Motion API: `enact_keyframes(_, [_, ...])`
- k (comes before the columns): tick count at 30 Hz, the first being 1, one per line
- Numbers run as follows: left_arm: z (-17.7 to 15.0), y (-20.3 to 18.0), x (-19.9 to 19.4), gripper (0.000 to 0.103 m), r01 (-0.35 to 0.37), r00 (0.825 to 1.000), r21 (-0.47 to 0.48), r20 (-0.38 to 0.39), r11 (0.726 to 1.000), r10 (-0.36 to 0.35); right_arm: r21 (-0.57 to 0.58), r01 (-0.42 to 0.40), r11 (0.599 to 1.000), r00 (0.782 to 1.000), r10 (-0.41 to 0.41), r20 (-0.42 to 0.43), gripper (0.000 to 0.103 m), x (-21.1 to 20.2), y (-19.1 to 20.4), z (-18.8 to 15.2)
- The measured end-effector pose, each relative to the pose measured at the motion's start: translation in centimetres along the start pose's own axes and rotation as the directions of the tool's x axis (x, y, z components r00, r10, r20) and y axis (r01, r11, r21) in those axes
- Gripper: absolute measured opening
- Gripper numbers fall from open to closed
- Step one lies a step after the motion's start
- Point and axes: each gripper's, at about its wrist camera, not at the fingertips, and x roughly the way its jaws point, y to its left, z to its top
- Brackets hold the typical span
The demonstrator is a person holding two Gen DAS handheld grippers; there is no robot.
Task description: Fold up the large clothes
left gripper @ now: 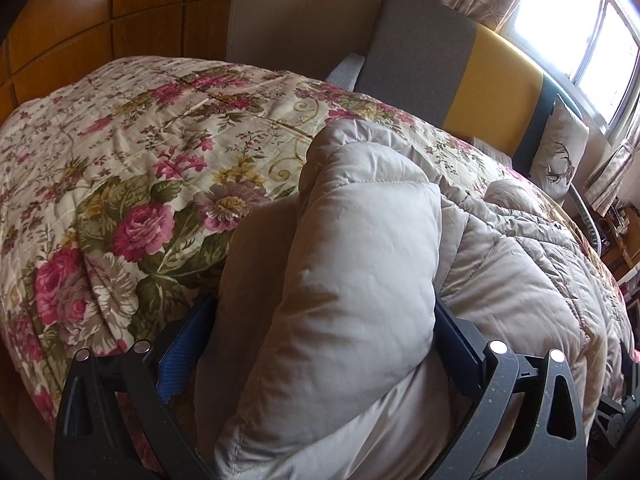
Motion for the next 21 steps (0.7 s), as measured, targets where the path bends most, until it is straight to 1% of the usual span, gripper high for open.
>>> enact_keyframes(3, [-0.1, 0.4, -0.4, 0.100, 0.030, 0.999, 0.015, -0.045, 0.999, -0.029, 0.003, -0.003, 1.000, 1.000, 0.003, 0.000, 0.101, 0.1, 0.0, -0.1])
enact_keyframes(6, [0.1, 1.7, -1.2, 0.100, 0.096, 0.993, 0.017, -0.073, 0.995, -0.095, 0.013, -0.008, 1.000, 1.000, 0.008, 0.006, 0.101, 0.0, -0.1, -0.2])
enact_keyframes(9, [-0.2, 3.9, -2.4, 0.100, 0.181, 0.983, -0.017, -0.037, 0.983, -0.181, 0.030, -0.020, 0.999, 1.000, 0.020, 0.012, 0.101, -0.2, -0.4, -0.4])
enact_keyframes(10, [-0.2, 4.5, -2.6, 0.100, 0.199, 0.980, -0.036, -0.020, 0.979, -0.200, 0.034, -0.024, 0.999, 1.000, 0.023, 0.013, 0.101, -0.2, -0.5, -0.5])
enact_keyframes(12, [-0.5, 6.1, -2.7, 0.100, 0.239, 0.970, -0.077, -0.016, 0.968, -0.241, 0.039, -0.027, 0.999, 1.000, 0.027, 0.014, 0.101, -0.3, -0.7, -0.5])
enact_keyframes(14, [-0.8, 7.1, -2.1, 0.099, 0.296, 0.952, -0.130, -0.035, 0.946, -0.303, 0.042, -0.030, 0.999, 0.999, 0.029, 0.015, 0.101, -0.3, -0.7, -0.5])
enact_keyframes(15, [-1.0, 7.5, -1.6, 0.099, 0.333, 0.937, -0.162, -0.050, 0.929, -0.345, 0.042, -0.029, 0.999, 0.999, 0.029, 0.015, 0.101, -0.3, -0.7, -0.5])
enact_keyframes(16, [-1.2, 7.7, -1.2, 0.099, 0.357, 0.926, -0.180, -0.059, 0.917, -0.372, 0.043, -0.030, 0.999, 0.999, 0.030, 0.016, 0.101, -0.3, -0.7, -0.5])
enact_keyframes(18, [-1.5, 7.7, -0.8, 0.098, 0.376, 0.918, -0.198, -0.058, 0.905, -0.393, 0.044, -0.032, 0.999, 0.999, 0.031, 0.014, 0.101, -0.3, -0.8, -0.5])
enact_keyframes(19, [-1.5, 7.5, -0.7, 0.094, 0.386, 0.913, -0.189, -0.058, 0.903, -0.403, 0.046, -0.033, 0.998, 0.999, 0.032, 0.014, 0.101, -0.2, -0.8, -0.5])
enact_keyframes(20, [-1.5, 7.1, -0.7, 0.088, 0.414, 0.900, -0.177, -0.065, 0.893, -0.431, 0.048, -0.034, 0.998, 0.999, 0.034, 0.014, 0.101, -0.2, -0.7, -0.6])
enact_keyframes(21, [-1.5, 6.6, -0.6, 0.085, 0.446, 0.883, -0.171, -0.079, 0.879, -0.463, 0.050, -0.036, 0.998, 0.999, 0.035, 0.014, 0.101, -0.2, -0.8, -0.6])
